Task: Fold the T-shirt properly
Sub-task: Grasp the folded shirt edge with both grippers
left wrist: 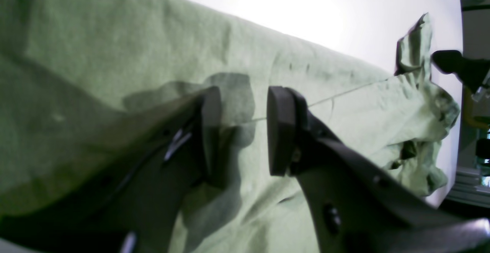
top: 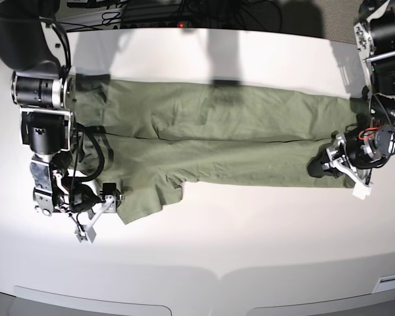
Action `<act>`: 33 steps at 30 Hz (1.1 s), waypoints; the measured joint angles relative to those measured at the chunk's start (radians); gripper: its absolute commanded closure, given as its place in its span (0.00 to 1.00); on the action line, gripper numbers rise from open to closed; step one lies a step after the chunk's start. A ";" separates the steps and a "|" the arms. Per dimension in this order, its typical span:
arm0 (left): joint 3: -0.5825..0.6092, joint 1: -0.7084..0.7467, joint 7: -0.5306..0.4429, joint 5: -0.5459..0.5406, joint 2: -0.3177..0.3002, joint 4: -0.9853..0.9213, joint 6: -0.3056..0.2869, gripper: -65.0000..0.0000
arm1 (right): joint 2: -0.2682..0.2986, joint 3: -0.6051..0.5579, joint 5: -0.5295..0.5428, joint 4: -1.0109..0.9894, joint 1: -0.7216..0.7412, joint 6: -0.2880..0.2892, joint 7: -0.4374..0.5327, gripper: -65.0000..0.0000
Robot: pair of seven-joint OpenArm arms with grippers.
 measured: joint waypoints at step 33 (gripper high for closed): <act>0.000 0.000 0.007 -0.010 0.000 0.000 0.000 0.65 | 0.006 -0.003 0.279 0.236 -0.002 0.106 -0.336 1.00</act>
